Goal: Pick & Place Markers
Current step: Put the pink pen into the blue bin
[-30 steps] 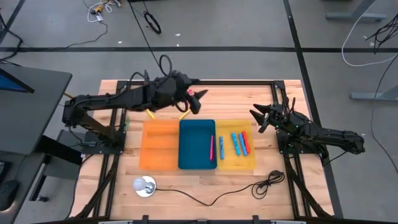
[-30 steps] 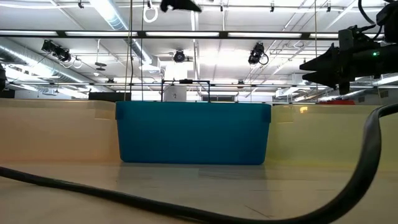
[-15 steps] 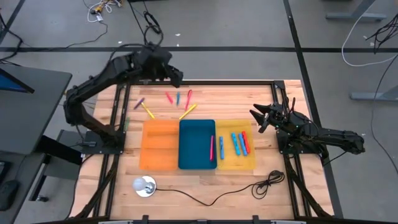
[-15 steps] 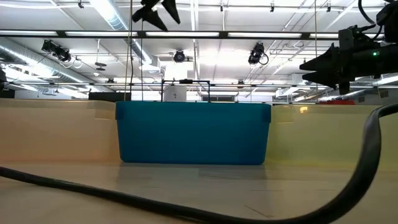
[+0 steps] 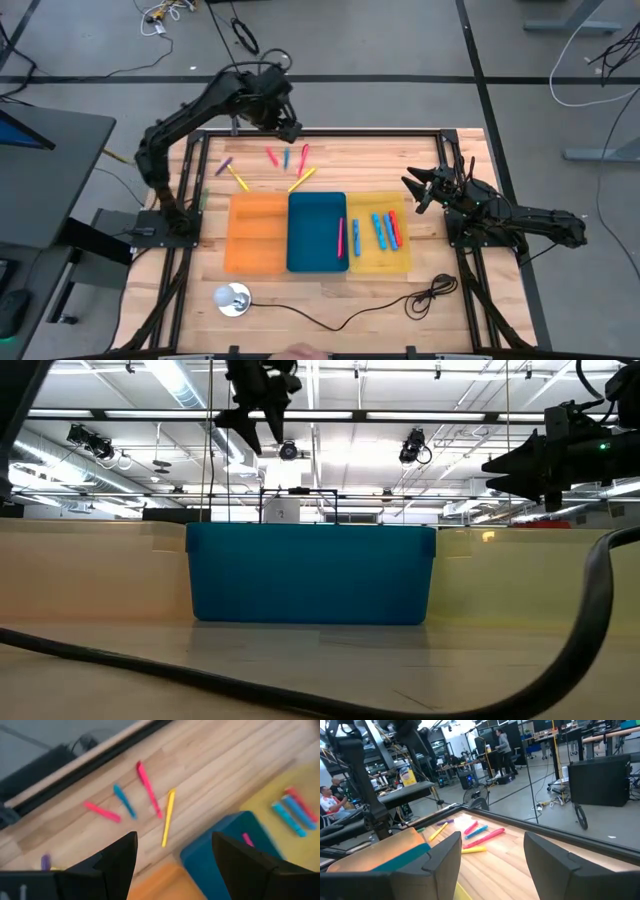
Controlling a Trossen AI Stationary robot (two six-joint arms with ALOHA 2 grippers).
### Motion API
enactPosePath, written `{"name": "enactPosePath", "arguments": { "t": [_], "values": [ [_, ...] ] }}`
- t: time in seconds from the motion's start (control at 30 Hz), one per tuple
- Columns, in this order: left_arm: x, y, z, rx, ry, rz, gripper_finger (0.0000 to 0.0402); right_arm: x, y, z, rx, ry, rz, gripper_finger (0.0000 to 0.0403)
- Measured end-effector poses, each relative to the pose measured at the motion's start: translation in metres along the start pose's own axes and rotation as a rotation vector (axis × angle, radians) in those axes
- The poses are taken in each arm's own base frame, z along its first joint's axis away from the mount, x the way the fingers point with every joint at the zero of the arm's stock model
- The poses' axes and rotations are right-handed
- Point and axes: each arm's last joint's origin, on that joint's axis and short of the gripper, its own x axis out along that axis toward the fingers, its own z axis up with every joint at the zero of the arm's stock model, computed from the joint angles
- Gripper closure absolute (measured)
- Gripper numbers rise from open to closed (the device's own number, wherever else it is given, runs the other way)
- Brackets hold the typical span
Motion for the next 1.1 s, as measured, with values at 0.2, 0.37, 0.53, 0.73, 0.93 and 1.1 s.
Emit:
{"name": "enactPosePath", "arguments": {
  "t": [0.2, 0.37, 0.53, 0.73, 0.93, 1.1],
  "values": [
    [0.019, -0.003, 0.017, -0.028, 0.091, 0.049, 0.0142, 0.0, 0.0, 0.0, 0.0, 0.0, 0.0, 0.0188],
    [0.037, -0.002, 0.035, -0.064, 0.123, 0.068, 0.0142, 0.0, 0.0, 0.0, 0.0, 0.0, -0.001, 0.0188],
    [0.06, 0.0, 0.039, -0.092, 0.18, 0.071, 0.0142, 0.0, 0.0, 0.0, 0.0, -0.001, -0.004, 0.0188],
    [0.085, 0.0, 0.04, -0.103, 0.241, 0.104, 0.0142, 0.0, 0.0, 0.0, 0.0, -0.001, -0.004, 0.0188],
    [0.111, -0.003, 0.041, -0.122, 0.277, 0.148, 0.0142, 0.0, 0.0, 0.0, 0.0, -0.001, -0.004, 0.0188],
    [0.134, -0.006, 0.041, -0.132, 0.303, 0.165, 0.0142, 0.0, 0.0, 0.0, 0.0, -0.001, -0.003, 0.0188]
  ]
}}
